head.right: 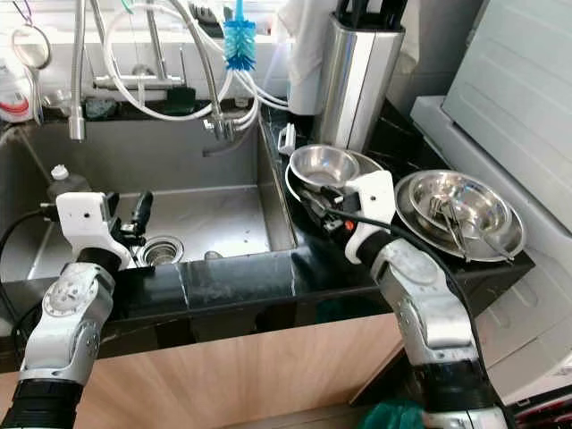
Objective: Kitchen organization
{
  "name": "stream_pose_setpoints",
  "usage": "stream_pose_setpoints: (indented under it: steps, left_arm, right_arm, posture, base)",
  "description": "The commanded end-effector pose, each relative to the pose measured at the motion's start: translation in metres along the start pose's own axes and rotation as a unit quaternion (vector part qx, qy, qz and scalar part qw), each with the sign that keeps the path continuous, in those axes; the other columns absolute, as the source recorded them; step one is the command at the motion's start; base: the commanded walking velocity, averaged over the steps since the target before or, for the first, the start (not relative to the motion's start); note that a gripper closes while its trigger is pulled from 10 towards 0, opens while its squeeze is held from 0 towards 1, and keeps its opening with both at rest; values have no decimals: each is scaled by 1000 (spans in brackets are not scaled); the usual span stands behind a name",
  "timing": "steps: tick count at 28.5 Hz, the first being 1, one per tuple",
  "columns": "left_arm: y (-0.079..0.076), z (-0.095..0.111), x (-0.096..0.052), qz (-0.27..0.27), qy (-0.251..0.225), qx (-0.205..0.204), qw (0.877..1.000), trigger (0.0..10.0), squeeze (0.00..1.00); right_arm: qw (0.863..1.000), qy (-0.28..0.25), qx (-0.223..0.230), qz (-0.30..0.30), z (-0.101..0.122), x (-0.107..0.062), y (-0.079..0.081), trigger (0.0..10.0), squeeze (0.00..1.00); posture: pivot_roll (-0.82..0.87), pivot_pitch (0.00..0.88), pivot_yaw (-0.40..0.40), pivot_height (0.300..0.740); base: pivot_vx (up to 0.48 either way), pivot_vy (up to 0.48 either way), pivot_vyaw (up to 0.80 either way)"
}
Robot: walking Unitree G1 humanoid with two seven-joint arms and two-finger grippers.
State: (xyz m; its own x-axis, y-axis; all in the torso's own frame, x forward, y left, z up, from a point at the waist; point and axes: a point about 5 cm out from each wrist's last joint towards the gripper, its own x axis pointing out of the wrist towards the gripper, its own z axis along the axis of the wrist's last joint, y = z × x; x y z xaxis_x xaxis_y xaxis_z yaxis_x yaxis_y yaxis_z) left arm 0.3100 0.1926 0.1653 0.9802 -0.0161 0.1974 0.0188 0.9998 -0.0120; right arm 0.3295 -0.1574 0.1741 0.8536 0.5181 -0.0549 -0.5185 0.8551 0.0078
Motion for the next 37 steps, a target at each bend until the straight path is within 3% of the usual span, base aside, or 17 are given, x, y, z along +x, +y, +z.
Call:
stream_pose_setpoints:
  steps: [1,2,3,9,20,28,37]
  left_arm:
    - [-3,0,0,-6,3,6,1000,10000,0]
    - [-2,0,0,-6,3,6,1000,10000,0]
    - [-2,0,0,-6,2,6,1000,10000,0]
    - [-1,2,1,-6,-1,5,1000,10000,0]
    - [-3,6,4,-6,-9,-3,1000,10000,0]
    - [-3,8,6,-7,-10,-4,1000,10000,0]
    - [-3,8,4,-7,-6,-4,1000,10000,0]
  right_arm:
    - [1000,13,-6,-13,-2,4,-9,10000,929]
    - [1000,17,-6,-12,-2,5,-10,10000,929]
    - [1000,24,-8,-9,-3,6,-12,10000,0]
    - [999,41,-10,11,-3,11,-20,10000,0]
    - [999,19,-26,9,12,11,-31,10000,0]
    - [999,11,-24,29,19,13,-27,10000,0]
    - [998,36,-22,49,12,12,-23,10000,0]
  posture:
    - [52,0,-51,740]
    - [53,0,-51,740]
    - [53,0,-52,740]
    - [60,0,-53,740]
    - [53,0,-49,740]
    - [54,0,-51,740]
    - [55,0,-54,740]
  base:
    - [0,0,0]
    - [0,0,0]
    - [0,0,0]
    - [0,0,0]
    - [0,0,0]
    - [0,0,0]
    - [0,0,0]
